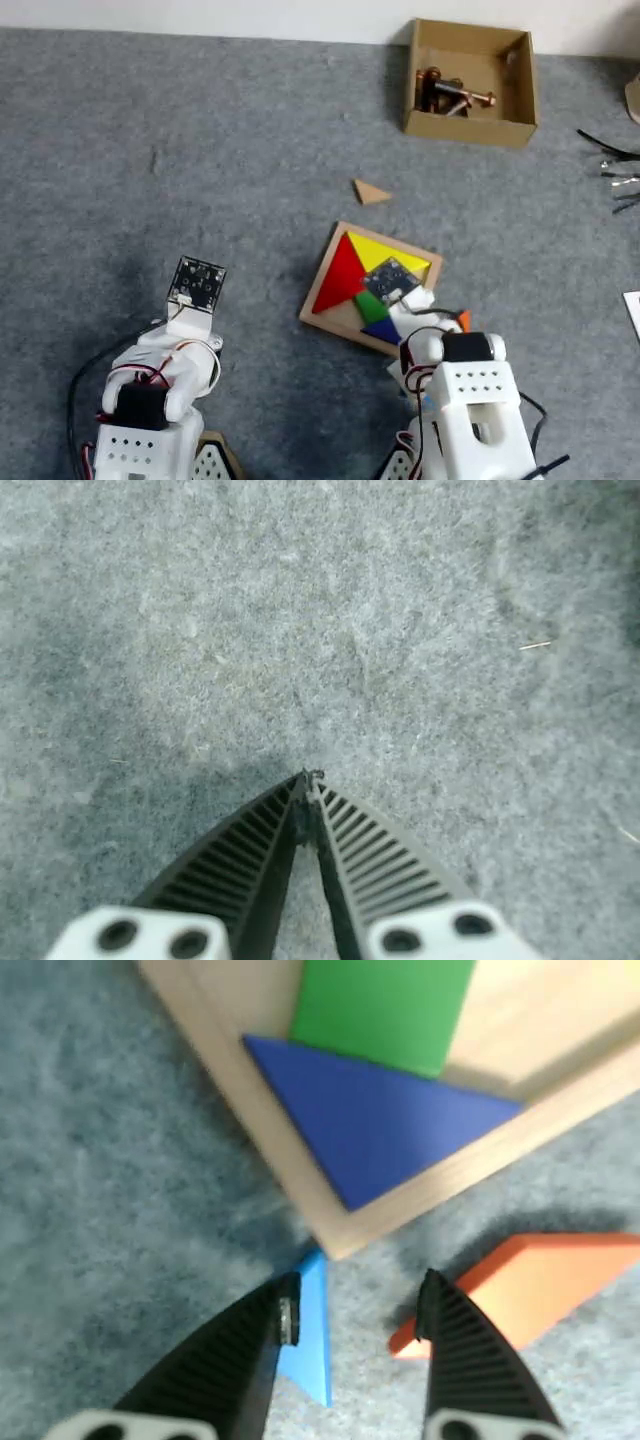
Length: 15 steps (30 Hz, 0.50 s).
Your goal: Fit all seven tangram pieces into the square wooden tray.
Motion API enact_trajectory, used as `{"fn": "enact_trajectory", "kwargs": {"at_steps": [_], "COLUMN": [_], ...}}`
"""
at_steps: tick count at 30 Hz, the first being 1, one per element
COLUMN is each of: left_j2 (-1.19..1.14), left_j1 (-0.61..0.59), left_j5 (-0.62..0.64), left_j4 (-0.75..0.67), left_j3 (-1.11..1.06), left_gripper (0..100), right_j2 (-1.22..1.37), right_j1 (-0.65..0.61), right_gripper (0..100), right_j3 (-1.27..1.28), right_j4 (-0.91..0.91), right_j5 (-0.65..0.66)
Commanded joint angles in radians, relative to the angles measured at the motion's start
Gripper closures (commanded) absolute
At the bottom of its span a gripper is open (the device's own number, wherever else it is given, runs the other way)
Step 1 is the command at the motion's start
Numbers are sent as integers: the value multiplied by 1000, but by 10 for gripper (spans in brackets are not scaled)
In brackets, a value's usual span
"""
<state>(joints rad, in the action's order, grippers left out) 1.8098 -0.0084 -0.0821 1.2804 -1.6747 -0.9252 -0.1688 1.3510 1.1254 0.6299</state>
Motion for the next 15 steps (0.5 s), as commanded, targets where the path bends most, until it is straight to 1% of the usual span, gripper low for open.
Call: {"fn": "enact_trajectory", "kwargs": {"at_steps": [1, 5, 9, 11, 15], "left_j2": [15, 15, 15, 15, 15], "left_j1": [-15, -15, -15, -15, -10], "left_j5": [11, 11, 11, 11, 11], "left_j4": [-2, -2, -3, -3, -3], "left_j3": [-21, -21, -21, -21, -21], "left_gripper": [989, 989, 989, 989, 989], "right_j2": [-13, -13, -13, -13, -13], "right_j1": [-2, 28, 134, 157, 131], "right_gripper": [814, 814, 814, 814, 814], "right_j3": [-62, -97, -124, -128, -196], "right_j4": [-36, -41, -114, -94, 2], "right_j5": [5, 11, 12, 12, 5]}}
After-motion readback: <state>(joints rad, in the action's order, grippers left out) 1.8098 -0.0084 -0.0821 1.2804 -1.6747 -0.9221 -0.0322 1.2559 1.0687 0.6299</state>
